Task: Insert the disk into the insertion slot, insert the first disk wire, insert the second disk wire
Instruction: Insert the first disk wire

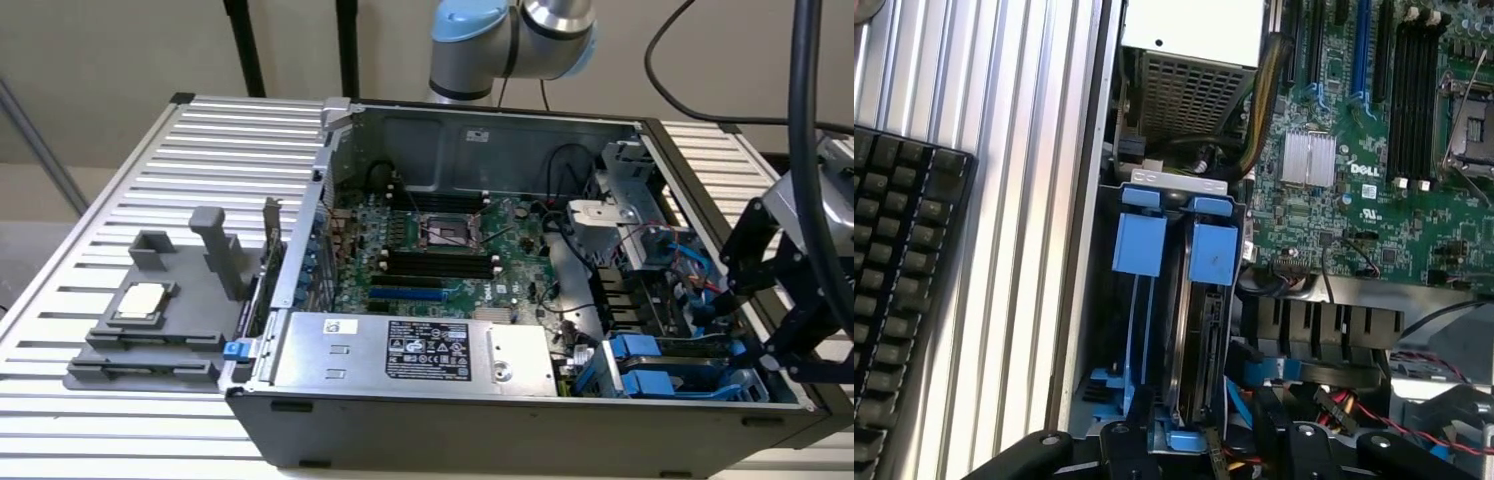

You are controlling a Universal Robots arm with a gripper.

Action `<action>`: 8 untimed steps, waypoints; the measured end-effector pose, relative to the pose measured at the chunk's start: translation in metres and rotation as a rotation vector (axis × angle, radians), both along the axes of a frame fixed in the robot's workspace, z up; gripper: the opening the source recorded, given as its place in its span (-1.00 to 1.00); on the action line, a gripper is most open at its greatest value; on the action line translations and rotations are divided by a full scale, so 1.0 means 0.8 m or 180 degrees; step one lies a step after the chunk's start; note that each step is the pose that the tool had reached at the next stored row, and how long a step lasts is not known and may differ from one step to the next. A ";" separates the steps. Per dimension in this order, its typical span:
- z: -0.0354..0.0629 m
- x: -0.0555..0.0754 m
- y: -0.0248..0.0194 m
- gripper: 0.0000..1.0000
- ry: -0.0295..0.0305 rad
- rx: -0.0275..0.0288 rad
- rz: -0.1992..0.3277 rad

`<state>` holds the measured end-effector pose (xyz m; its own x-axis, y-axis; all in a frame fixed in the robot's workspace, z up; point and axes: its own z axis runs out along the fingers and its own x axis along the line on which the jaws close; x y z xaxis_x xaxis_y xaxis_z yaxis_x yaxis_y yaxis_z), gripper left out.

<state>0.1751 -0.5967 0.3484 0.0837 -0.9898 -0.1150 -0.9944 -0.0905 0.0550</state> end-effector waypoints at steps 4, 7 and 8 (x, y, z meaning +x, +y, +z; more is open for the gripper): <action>-0.003 0.002 -0.0001 0.03 0.0001 0.0026 0.0041; -0.006 0.005 -0.0002 0.03 0.0001 0.0039 0.0071; -0.007 0.005 -0.0003 0.03 0.0001 0.0044 0.0080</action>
